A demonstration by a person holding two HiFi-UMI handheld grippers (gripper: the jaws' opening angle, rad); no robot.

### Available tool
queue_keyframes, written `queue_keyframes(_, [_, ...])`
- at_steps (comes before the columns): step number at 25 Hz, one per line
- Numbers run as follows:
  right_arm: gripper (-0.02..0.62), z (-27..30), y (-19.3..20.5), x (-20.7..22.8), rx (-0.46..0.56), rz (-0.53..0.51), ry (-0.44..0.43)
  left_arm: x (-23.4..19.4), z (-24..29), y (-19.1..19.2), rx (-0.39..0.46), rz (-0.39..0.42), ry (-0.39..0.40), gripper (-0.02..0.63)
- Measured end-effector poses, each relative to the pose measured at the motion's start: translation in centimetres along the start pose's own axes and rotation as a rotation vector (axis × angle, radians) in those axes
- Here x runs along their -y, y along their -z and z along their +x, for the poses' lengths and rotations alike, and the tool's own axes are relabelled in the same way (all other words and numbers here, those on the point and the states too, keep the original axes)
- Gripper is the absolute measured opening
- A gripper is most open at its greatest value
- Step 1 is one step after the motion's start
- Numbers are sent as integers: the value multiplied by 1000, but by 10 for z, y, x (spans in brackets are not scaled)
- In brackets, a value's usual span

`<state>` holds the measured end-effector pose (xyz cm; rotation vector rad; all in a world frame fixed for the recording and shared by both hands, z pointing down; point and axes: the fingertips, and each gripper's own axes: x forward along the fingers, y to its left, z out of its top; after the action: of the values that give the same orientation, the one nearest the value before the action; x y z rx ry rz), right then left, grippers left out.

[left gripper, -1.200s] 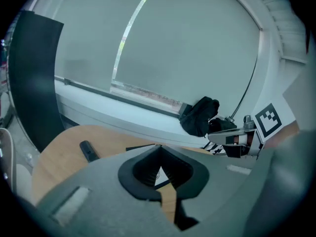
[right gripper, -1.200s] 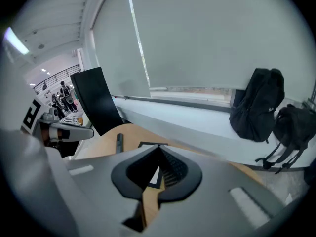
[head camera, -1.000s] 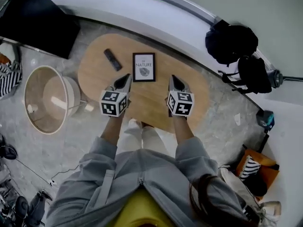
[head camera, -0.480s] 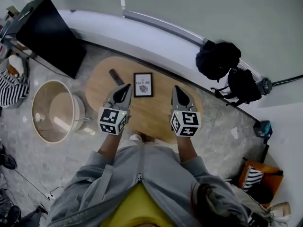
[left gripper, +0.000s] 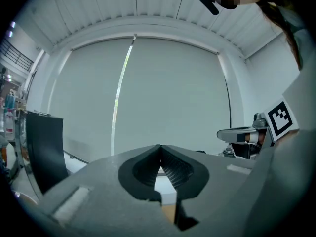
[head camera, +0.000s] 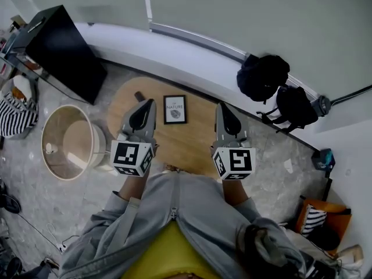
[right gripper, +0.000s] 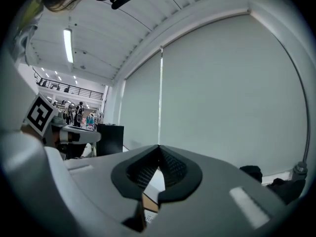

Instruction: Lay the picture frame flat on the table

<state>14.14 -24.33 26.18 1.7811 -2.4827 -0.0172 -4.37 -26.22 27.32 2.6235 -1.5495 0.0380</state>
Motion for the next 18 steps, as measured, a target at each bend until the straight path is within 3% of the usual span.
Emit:
queue_keyframes(6, [0,-12,-22,-2,57,-15,-3,11,-3,-14,34,56,-4,3])
queue_keyframes(11, [-2,-12,-10,2,33,63,-27,18,-5,-17,45,64,-2,3])
queue_keyframes(18, [-2,-17,-6,3,29,64,-42,27,-12,-20,59,102,-18,3])
